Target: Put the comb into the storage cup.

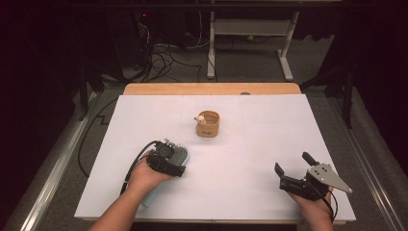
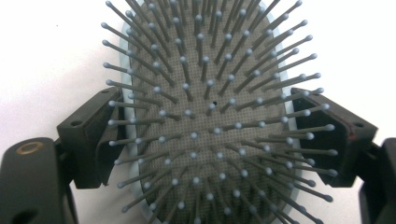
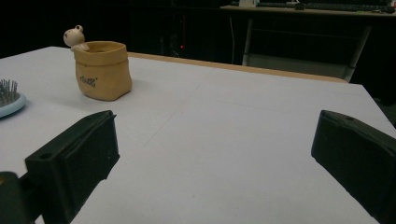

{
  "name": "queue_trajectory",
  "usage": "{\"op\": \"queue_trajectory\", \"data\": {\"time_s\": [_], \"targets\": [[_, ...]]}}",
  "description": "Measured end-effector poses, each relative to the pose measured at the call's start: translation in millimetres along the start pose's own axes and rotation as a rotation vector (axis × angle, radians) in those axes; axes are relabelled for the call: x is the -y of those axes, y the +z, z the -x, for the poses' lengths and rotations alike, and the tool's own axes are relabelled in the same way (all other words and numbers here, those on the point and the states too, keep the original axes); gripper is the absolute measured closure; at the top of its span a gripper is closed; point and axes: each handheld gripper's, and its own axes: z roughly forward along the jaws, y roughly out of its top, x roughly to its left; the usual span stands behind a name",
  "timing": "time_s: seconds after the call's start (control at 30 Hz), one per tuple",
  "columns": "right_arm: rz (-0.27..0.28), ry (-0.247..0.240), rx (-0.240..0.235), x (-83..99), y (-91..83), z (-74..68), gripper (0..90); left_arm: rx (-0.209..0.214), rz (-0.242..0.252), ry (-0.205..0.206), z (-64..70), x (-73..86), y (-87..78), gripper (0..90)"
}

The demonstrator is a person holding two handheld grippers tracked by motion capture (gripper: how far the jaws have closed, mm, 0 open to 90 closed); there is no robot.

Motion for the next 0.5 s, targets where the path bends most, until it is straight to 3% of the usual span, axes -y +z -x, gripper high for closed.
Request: {"op": "queue_trajectory", "data": {"time_s": [0.5], "targets": [[0.001,0.0,0.001,0.1,-0.1,0.2,1.3,-0.017,-0.013,0.0,2.1,-1.5,0.4,19.8]]}}
